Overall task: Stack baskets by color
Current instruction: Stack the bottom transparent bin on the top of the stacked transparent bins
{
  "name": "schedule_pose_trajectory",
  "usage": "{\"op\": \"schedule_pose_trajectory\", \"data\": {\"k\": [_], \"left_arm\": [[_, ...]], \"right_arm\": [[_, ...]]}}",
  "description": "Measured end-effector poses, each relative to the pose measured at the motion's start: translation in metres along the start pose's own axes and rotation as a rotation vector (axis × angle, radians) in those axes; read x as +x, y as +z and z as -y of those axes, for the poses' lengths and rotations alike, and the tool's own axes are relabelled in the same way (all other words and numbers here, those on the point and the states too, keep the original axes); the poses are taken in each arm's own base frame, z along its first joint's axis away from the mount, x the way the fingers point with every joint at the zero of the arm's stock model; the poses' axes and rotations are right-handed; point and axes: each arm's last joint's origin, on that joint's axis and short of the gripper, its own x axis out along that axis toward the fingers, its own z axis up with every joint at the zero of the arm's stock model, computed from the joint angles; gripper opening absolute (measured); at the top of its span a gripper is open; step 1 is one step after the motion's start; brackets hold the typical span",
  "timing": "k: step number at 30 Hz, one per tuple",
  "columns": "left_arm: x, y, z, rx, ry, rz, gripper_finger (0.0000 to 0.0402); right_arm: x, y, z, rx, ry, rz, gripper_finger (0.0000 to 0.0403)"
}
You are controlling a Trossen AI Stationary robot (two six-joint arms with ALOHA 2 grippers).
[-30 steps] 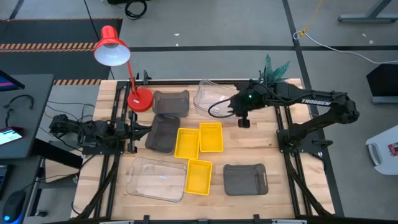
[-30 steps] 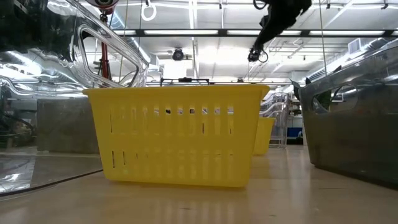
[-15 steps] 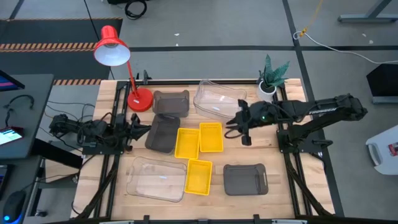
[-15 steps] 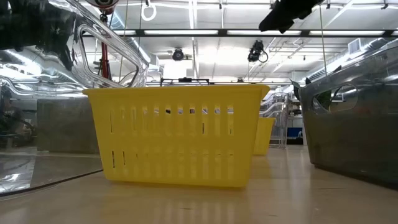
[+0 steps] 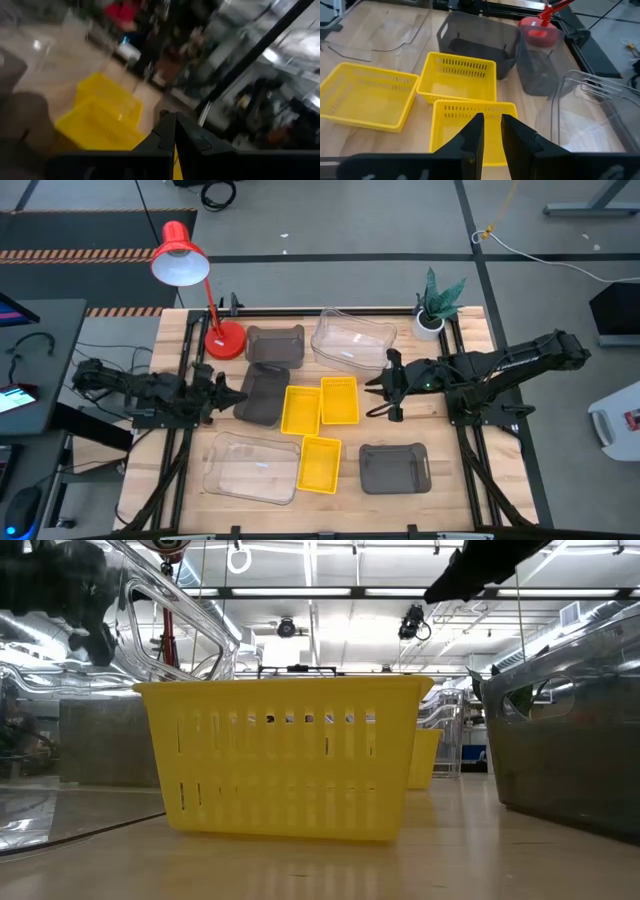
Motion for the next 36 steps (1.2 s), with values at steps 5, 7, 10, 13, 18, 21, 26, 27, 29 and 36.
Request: {"op": "schedule_pose_trajectory", "data": {"k": [5, 7, 10, 13, 18, 21, 26, 27, 29, 36], "left_arm": [[0.014, 0.004, 0.013, 0.016, -0.005, -0.157, 0.0017], [0.021, 0.004, 0.016, 0.015, 0.012, -0.233, 0.0022], [0.028, 0.006, 0.022, -0.016, 0.084, -0.348, 0.0026], [0.036, 0.012, 0.032, -0.026, 0.162, -0.451, 0.0025], [0.053, 0.021, 0.058, 0.025, 0.197, -0.571, 0.0018], [0.059, 0.021, 0.072, 0.043, 0.193, -0.641, 0.0016], [0.065, 0.022, 0.093, -0.027, 0.193, -0.713, 0.0016], [0.066, 0.023, 0.096, -0.044, 0.204, -0.726, 0.0016], [0.067, 0.023, 0.103, -0.074, 0.232, -0.755, 0.0015], [0.067, 0.009, 0.116, -0.086, 0.290, -0.855, 0.0015]], "right_arm": [[-0.005, -0.002, 0.002, 0.010, -0.047, -0.011, 0.0070], [-0.007, -0.003, 0.004, 0.016, -0.075, -0.017, 0.0070], [-0.010, -0.004, 0.006, 0.014, -0.114, -0.029, 0.0070], [-0.015, -0.005, 0.008, 0.009, -0.147, -0.027, 0.0071], [-0.024, -0.004, 0.011, -0.014, -0.166, -0.008, 0.0071], [-0.029, -0.004, 0.012, -0.010, -0.170, 0.002, 0.0071], [-0.029, -0.012, 0.012, -0.001, -0.178, 0.034, 0.0071], [-0.028, -0.015, 0.012, -0.002, -0.186, 0.042, 0.0071], [-0.025, -0.022, 0.012, -0.006, -0.199, 0.047, 0.0071], [-0.024, -0.028, 0.012, -0.044, -0.202, 0.059, 0.0071]]}}
